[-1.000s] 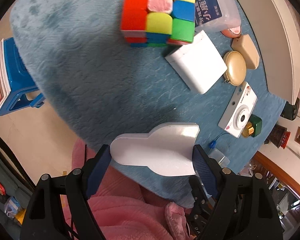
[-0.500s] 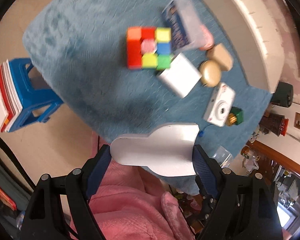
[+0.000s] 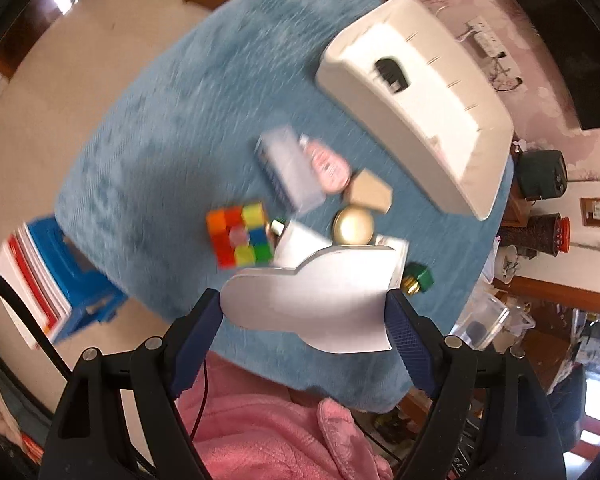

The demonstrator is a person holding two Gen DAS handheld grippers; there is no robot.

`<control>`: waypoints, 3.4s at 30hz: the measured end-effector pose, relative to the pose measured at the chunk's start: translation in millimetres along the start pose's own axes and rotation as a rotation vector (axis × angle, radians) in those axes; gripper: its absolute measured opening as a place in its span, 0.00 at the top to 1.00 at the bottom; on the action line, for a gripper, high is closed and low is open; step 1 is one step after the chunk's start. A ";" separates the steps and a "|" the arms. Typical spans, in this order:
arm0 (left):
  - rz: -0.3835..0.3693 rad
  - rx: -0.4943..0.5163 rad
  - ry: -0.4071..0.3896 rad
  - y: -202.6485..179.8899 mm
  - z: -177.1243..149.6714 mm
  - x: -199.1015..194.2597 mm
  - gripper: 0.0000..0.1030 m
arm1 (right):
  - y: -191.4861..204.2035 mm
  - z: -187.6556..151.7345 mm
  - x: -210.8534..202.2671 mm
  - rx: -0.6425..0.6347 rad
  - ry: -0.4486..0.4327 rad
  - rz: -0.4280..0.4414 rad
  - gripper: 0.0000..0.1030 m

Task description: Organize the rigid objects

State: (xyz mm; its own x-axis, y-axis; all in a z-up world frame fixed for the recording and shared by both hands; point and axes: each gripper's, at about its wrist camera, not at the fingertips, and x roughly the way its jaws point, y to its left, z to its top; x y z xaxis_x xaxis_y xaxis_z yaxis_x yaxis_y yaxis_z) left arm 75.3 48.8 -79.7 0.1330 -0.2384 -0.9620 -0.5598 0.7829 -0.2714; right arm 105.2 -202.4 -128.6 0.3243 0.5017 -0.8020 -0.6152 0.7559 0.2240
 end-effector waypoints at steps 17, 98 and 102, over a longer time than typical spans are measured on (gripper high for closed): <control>-0.122 0.289 -0.264 -61.8 79.6 -22.4 0.19 | -21.1 56.1 14.4 0.090 -0.256 -0.111 0.41; 0.147 0.346 -0.552 -3.1 -93.7 -5.5 0.22 | -56.9 -82.4 1.6 0.465 -0.111 0.045 0.21; 0.172 0.406 -0.485 4.9 -90.7 7.2 0.22 | -55.8 -90.5 13.4 0.514 -0.032 0.064 0.21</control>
State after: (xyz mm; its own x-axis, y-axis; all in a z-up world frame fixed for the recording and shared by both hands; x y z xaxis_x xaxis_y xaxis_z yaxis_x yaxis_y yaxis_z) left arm -0.6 -1.3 -85.3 0.4763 0.1219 -0.8708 -0.2654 0.9641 -0.0102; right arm 78.8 -275.9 -201.9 0.3243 0.5599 -0.7625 -0.2045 0.8285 0.5214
